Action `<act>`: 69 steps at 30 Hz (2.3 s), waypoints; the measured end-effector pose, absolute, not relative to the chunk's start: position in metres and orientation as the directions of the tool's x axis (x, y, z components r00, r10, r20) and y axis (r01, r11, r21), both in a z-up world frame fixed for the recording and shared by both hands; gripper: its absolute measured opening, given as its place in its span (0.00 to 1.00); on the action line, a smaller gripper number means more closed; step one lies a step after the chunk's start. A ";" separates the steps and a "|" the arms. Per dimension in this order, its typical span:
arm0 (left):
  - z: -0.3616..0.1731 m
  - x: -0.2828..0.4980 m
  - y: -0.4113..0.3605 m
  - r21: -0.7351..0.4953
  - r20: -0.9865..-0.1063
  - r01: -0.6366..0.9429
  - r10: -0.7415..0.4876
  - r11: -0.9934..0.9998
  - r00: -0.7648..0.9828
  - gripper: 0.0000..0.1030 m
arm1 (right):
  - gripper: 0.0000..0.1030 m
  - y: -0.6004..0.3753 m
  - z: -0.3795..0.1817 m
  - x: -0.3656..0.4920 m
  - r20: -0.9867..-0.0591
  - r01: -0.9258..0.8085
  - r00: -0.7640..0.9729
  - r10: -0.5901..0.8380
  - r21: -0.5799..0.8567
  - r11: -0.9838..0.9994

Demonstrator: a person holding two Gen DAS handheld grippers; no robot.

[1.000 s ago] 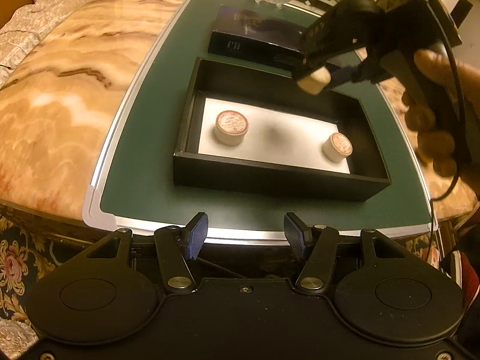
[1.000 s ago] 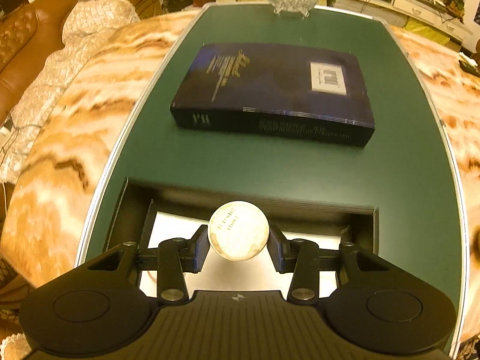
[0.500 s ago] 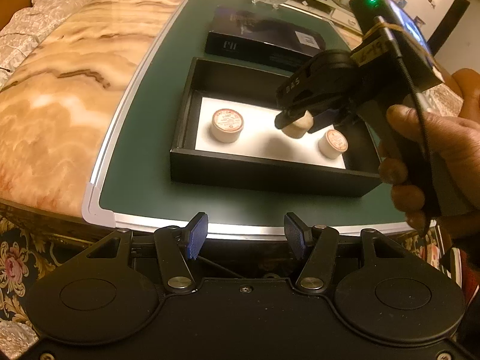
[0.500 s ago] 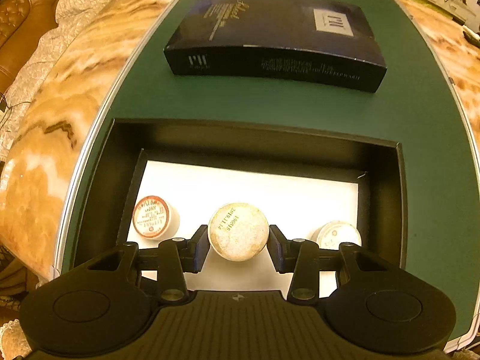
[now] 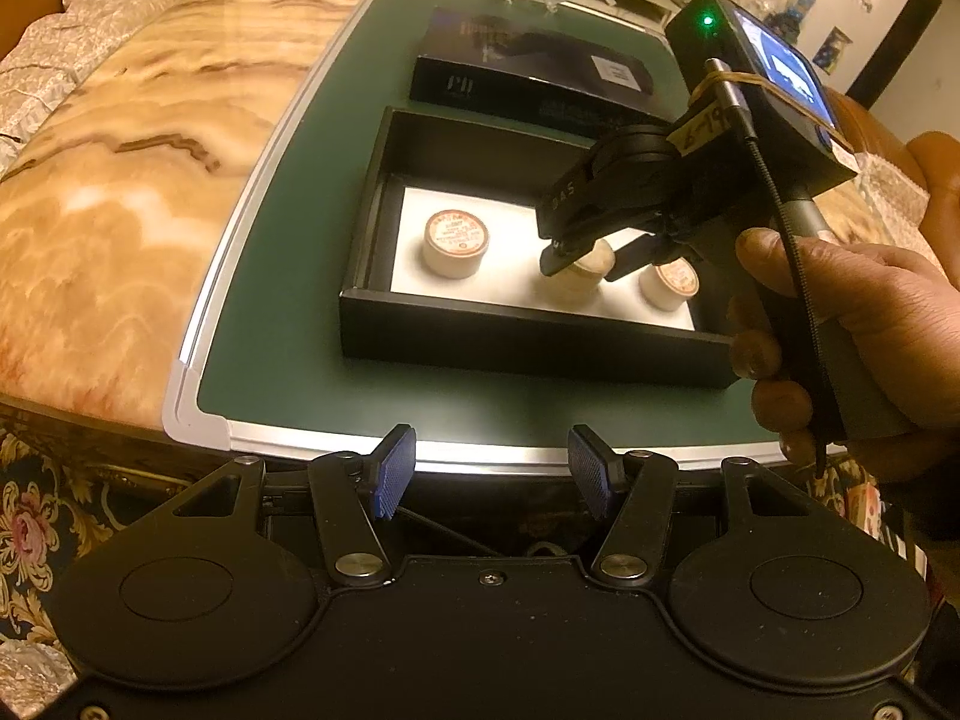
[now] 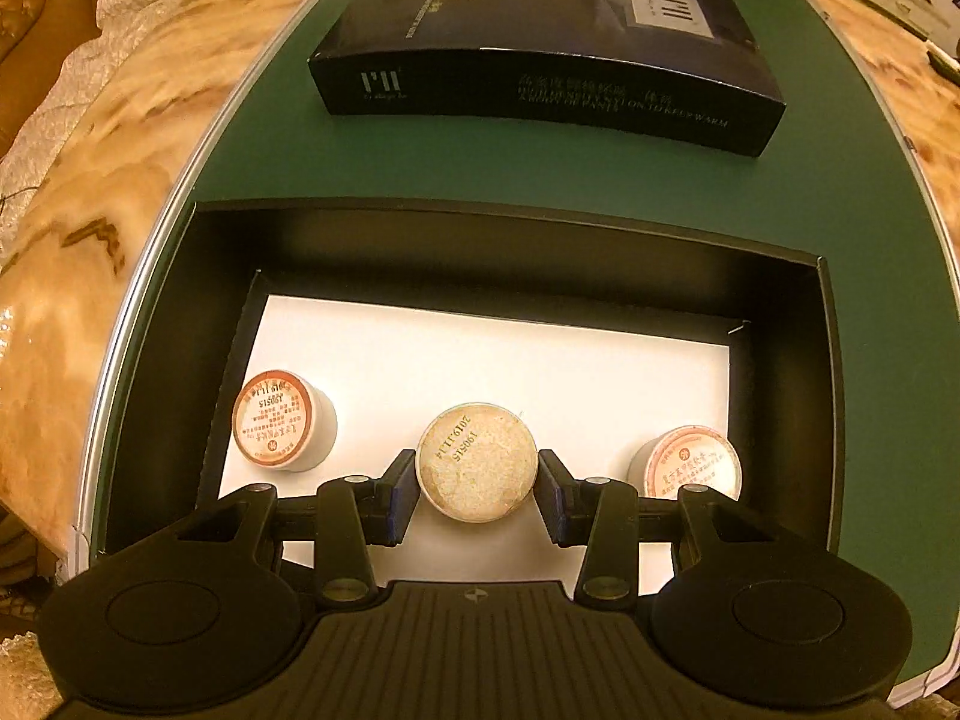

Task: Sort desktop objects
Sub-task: 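Lower the tin between the two tins and open the right tool, then raise the right tool away from the tray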

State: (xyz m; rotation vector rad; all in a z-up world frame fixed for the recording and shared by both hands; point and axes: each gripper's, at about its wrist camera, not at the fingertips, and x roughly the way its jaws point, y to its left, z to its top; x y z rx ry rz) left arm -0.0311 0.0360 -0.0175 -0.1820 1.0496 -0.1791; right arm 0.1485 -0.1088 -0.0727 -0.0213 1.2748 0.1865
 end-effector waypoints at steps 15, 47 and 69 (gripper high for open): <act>-0.018 -0.030 0.035 -0.232 -0.844 0.064 -0.234 0.971 0.482 0.54 | 0.44 -0.104 -0.080 0.148 -0.958 -0.152 0.265 0.108 0.069 0.986; -0.018 -0.029 0.028 -0.212 -0.852 0.070 -0.220 0.975 0.475 0.55 | 0.85 -0.121 -0.048 0.129 -0.921 -0.151 0.351 0.170 0.123 0.981; 0.019 -0.004 0.013 -0.141 -0.833 0.056 -0.149 0.988 0.532 0.60 | 1.00 -0.171 -0.008 0.083 -0.857 -0.083 0.449 0.253 0.242 0.967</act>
